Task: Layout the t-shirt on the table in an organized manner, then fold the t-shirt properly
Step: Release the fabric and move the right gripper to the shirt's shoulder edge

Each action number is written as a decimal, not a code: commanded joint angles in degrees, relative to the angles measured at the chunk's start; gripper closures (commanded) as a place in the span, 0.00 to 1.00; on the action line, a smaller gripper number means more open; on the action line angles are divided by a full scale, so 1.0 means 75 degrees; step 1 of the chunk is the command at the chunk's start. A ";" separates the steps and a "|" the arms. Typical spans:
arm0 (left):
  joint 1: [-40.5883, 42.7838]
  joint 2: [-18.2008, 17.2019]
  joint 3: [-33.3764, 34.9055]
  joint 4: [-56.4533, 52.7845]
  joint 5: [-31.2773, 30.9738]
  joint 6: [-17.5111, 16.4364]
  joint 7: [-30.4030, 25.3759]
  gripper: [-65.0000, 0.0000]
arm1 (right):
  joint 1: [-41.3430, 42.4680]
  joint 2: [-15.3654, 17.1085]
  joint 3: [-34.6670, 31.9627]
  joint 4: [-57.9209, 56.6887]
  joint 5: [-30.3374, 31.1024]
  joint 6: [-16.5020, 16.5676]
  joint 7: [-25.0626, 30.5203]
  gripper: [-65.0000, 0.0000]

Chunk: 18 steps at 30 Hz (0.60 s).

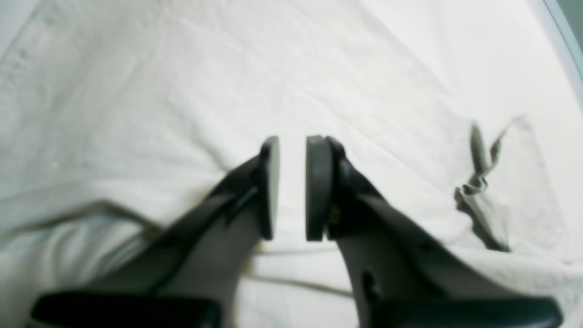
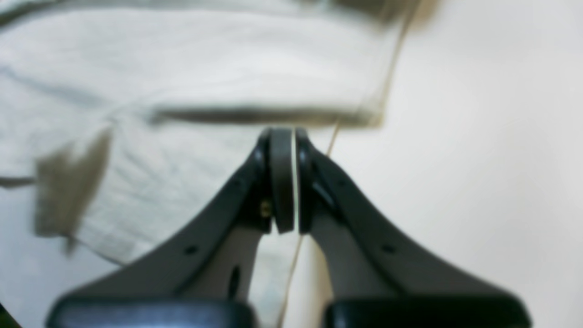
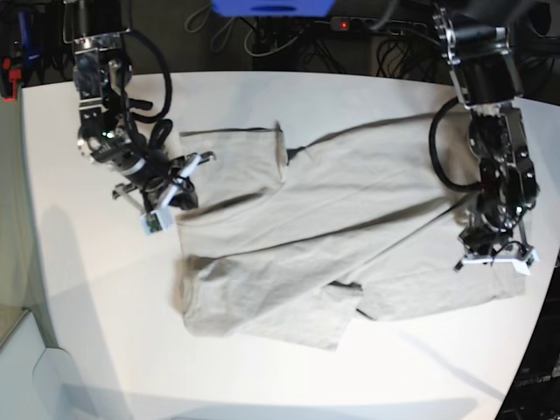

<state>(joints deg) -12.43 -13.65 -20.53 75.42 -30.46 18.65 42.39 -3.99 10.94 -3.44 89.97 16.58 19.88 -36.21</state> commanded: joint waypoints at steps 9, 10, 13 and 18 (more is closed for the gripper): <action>-0.0998 -0.0143 -0.0011 -0.1059 0.0011 0.0015 -0.0149 0.84 | -0.0552 0.0036 0.0043 -0.0386 0.0023 0.0004 0.0121 1.00; -0.1010 -0.0143 -0.0011 -0.1106 0.0023 0.0015 -0.0149 0.84 | -0.0740 0.0048 0.0043 -0.0281 0.0023 0.0004 0.0121 1.00; -0.1139 -0.0249 0.0001 -0.1130 0.0293 0.0004 -0.0360 0.84 | -0.1279 0.0059 0.0043 0.0083 0.0023 0.0004 0.0121 1.00; -0.1174 -0.0249 0.0001 -0.1177 0.1019 0.0004 -0.0676 0.84 | -0.2182 0.0259 0.0055 0.0798 0.0023 0.0016 0.0168 1.00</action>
<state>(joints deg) -19.88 -14.74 -20.47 65.67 -23.31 18.63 38.09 -20.05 12.25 -3.18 95.83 17.85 19.86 -32.91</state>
